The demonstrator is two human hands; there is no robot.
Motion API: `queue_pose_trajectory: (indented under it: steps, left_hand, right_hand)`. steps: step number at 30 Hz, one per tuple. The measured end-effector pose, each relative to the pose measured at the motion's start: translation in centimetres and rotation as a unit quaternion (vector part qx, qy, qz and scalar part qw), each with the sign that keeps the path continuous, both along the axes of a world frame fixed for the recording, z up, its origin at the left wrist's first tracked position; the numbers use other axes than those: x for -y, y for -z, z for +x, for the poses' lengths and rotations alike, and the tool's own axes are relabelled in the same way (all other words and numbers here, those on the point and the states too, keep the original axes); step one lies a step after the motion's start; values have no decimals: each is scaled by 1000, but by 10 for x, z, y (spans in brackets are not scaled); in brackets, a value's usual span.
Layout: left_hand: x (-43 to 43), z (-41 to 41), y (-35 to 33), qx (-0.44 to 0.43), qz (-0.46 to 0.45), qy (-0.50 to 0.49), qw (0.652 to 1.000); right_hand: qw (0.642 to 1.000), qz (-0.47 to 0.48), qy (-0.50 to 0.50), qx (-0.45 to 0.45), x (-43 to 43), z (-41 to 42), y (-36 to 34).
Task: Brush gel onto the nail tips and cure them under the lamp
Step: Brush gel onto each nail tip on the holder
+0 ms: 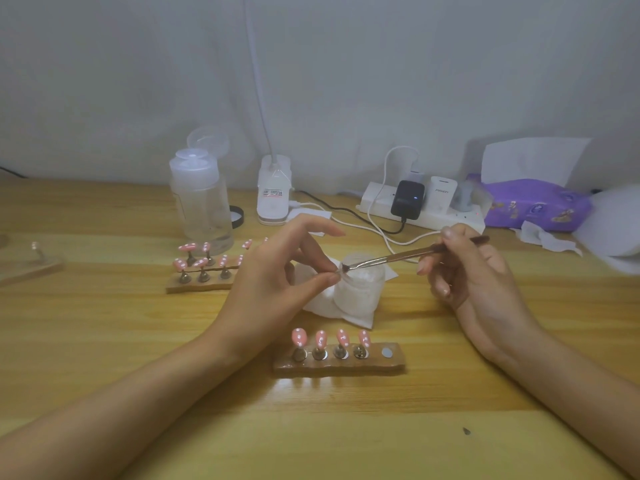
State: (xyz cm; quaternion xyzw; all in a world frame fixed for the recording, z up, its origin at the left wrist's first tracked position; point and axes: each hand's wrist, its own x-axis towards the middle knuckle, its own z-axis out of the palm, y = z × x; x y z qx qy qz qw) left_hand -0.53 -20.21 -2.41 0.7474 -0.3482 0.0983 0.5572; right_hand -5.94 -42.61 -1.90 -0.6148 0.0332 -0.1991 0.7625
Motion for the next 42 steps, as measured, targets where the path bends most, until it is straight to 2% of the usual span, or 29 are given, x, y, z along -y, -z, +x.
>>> queue_pose_trajectory:
  steps: [5, 9, 21, 25, 29, 34, 42]
  left_hand:
    - [0, 0, 0, -4, 2, -1, 1000]
    - [0, 0, 0, -5, 0, -4, 1000]
    - [0, -2, -1, -11, 3, -5, 1000]
    - [0, -2, -1, -11, 7, -8, 1000]
    - [-1, -2, -1, -18, 5, -8, 1000]
    - [-1, 0, 0, -24, 4, -11, 1000]
    - [-1, 2, 0, -27, 0, -7, 1000]
  right_hand:
    - [1000, 25, 4, 7, 1, 0, -1]
    - [1000, -6, 0, 2, 0, 0, 0]
    - [1000, 11, 19, 2, 2, 0, 0]
    - [1000, -11, 11, 4, 1, -1, 1]
    - [1000, 13, 22, 5, 3, -1, 0]
    - [1000, -20, 18, 2, 0, -1, 0]
    - [999, -15, 33, -3, 1, -1, 1]
